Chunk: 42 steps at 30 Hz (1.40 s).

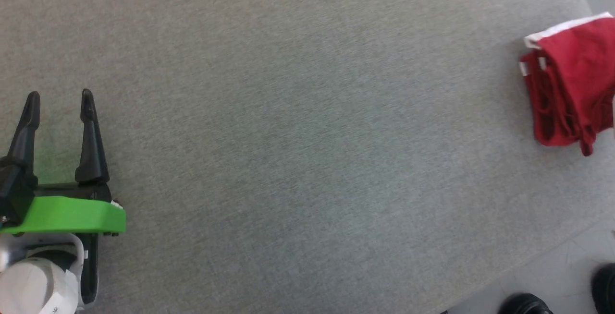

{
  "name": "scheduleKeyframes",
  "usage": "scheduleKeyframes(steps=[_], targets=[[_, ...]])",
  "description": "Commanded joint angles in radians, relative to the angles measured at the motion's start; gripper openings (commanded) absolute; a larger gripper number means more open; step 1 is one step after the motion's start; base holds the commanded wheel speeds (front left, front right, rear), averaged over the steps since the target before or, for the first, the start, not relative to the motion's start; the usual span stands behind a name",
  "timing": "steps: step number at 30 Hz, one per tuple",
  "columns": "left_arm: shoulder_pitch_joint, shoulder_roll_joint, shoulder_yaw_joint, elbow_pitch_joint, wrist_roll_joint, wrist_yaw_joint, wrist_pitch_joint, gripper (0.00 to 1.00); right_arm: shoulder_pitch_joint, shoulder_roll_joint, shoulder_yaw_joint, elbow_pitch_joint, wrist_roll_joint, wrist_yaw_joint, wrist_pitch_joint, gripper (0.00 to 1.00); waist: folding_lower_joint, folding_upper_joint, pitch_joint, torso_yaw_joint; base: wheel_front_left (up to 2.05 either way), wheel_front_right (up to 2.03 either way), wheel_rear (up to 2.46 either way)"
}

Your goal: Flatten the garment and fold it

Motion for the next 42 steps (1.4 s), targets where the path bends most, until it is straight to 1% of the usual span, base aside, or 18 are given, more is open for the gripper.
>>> scheduleKeyframes(steps=[1,4,6,10,12,14,20,23,26,28,32,35,38,40,42], targets=[[0.007,0.011,0.005,-0.004,0.004,0.006,0.000,1.00,-0.019,0.000,-0.026,0.016,-0.022,-0.002,0.008,1.00,-0.0002,-0.0001,0.016,0.026,0.00,0.00,0.00],[0.014,0.002,0.001,0.010,-0.006,0.004,-0.006,1.00,-0.027,-0.013,-0.080,0.043,-0.064,-0.002,0.032,1.00,-0.0002,-0.0001,-0.014,0.026,0.00,0.00,0.00],[0.017,-0.009,-0.006,0.026,-0.016,0.000,-0.018,1.00,-0.032,-0.018,-0.119,0.043,-0.078,-0.002,0.024,1.00,-0.0002,-0.0001,-0.045,0.029,0.00,0.00,0.00],[0.021,-0.045,-0.023,0.073,-0.038,-0.011,-0.057,1.00,-0.058,-0.014,-0.193,-0.008,-0.054,-0.002,-0.055,1.00,-0.0002,-0.0001,-0.126,0.045,0.00,0.00,0.00],[0.023,-0.065,-0.030,0.102,-0.049,-0.017,-0.079,1.00,-0.072,0.004,-0.212,-0.056,-0.025,-0.002,-0.108,1.00,-0.0002,-0.0001,-0.172,0.057,0.00,0.00,0.00],[0.027,-0.083,-0.036,0.131,-0.060,-0.022,-0.102,1.00,-0.080,0.031,-0.218,-0.111,0.023,-0.002,-0.151,1.00,-0.0002,-0.0001,-0.220,0.073,0.00,0.00,0.00],[0.027,-0.129,-0.041,0.203,-0.084,-0.030,-0.153,1.00,-0.048,0.120,-0.183,-0.333,0.176,-0.002,-0.264,1.00,-0.0002,-0.0001,-0.339,0.151,0.00,0.00,0.00],[0.018,-0.145,-0.041,0.231,-0.087,-0.035,-0.170,1.00,-0.003,0.183,-0.172,-0.455,0.250,-0.002,-0.328,1.00,-0.0002,-0.0001,-0.384,0.202,0.00,0.00,0.00],[0.006,-0.157,-0.042,0.255,-0.083,-0.035,-0.180,1.00,0.058,0.255,-0.152,-0.570,0.294,-0.002,-0.383,1.00,-0.0002,-0.0001,-0.417,0.253,0.00,0.00,0.00],[-0.004,-0.160,-0.049,0.270,-0.066,-0.029,-0.183,1.00,0.102,0.297,-0.129,-0.630,0.304,-0.002,-0.419,1.00,-0.0002,-0.0001,-0.436,0.285,0.00,0.00,0.00],[-0.031,-0.172,-0.058,0.292,-0.045,-0.018,-0.189,1.00,0.195,0.386,-0.107,-0.703,0.296,-0.002,-0.468,1.00,-0.0002,-0.0001,-0.466,0.349,0.00,0.00,0.00],[-0.051,-0.186,-0.062,0.302,-0.028,-0.006,-0.194,1.00,0.257,0.432,-0.111,-0.726,0.277,-0.002,-0.499,1.00,-0.0002,-0.0001,-0.483,0.389,0.00,0.00,0.00],[-0.063,-0.207,-0.065,0.309,-0.011,0.004,-0.199,1.00,0.322,0.458,-0.105,-0.731,0.257,-0.002,-0.530,1.00,-0.0002,-0.0001,-0.498,0.422,0.00,0.00,0.00],[-0.061,-0.218,-0.065,0.316,-0.007,0.003,-0.201,1.00,0.366,0.463,-0.102,-0.726,0.239,-0.002,-0.550,1.00,-0.0002,-0.0001,-0.508,0.437,0.00,0.00,0.00],[-0.057,-0.228,-0.065,0.322,-0.005,-0.003,-0.202,1.00,0.410,0.465,-0.088,-0.710,0.253,-0.002,-0.565,1.00,-0.0002,-0.0001,-0.515,0.449,0.00,0.00,0.00]])
